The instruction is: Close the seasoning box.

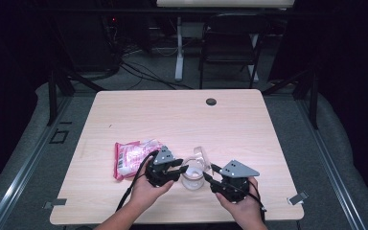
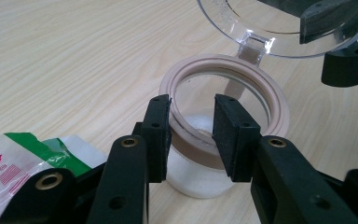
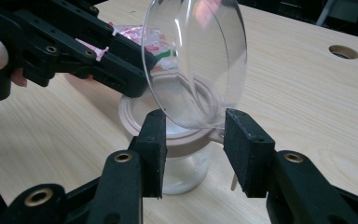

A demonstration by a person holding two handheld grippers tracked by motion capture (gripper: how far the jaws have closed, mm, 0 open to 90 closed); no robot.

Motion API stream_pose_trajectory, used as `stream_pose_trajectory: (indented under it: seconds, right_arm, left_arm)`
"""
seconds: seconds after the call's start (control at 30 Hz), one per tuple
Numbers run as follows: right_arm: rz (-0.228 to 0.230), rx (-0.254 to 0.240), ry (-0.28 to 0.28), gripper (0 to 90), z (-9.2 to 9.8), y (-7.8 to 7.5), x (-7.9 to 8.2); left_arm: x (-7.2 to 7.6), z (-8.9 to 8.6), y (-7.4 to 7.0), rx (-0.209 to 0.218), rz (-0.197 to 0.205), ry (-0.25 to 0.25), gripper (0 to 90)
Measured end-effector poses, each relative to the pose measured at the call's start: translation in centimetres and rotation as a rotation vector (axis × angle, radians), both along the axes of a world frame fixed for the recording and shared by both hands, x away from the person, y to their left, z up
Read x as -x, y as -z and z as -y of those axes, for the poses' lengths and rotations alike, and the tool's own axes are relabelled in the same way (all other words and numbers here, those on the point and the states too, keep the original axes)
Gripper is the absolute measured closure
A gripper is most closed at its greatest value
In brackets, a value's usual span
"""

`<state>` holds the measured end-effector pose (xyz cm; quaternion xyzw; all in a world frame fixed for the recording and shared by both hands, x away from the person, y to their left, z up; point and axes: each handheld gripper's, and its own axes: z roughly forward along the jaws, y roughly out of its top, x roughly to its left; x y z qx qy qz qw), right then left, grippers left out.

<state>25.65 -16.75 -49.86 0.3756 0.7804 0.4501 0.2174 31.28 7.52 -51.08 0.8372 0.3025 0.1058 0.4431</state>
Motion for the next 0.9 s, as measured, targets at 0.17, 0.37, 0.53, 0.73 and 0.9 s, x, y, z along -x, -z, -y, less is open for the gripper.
stream_pose_trajectory:
  seconds: [0.17, 0.37, 0.53, 0.73, 0.9]
  right_arm:
    - [-0.013, -0.017, 0.016, 61.9, 0.6, 0.1, -0.2]
    - [-0.023, -0.032, 0.037, 64.2, 1.1, 0.2, -0.5]
    - [-0.033, -0.044, 0.051, 64.4, 1.6, 0.3, -0.6]
    - [-0.04, -0.044, 0.049, 62.8, 1.5, 0.6, -0.8]
    - [-0.059, -0.069, 0.058, 59.6, 1.5, 1.1, -1.1]
  left_arm:
    - [0.0, 0.0, 0.0, 0.002, 0.001, -0.001, 66.4]
    - [0.0, 0.0, 0.0, 0.002, 0.001, -0.001, 66.5]
    - [0.0, 0.0, 0.0, 0.003, 0.0, -0.002, 66.5]
    - [0.0, 0.0, 0.0, 0.003, 0.0, -0.003, 66.5]
    - [0.0, 0.0, 0.0, 0.008, -0.011, -0.006, 66.5]
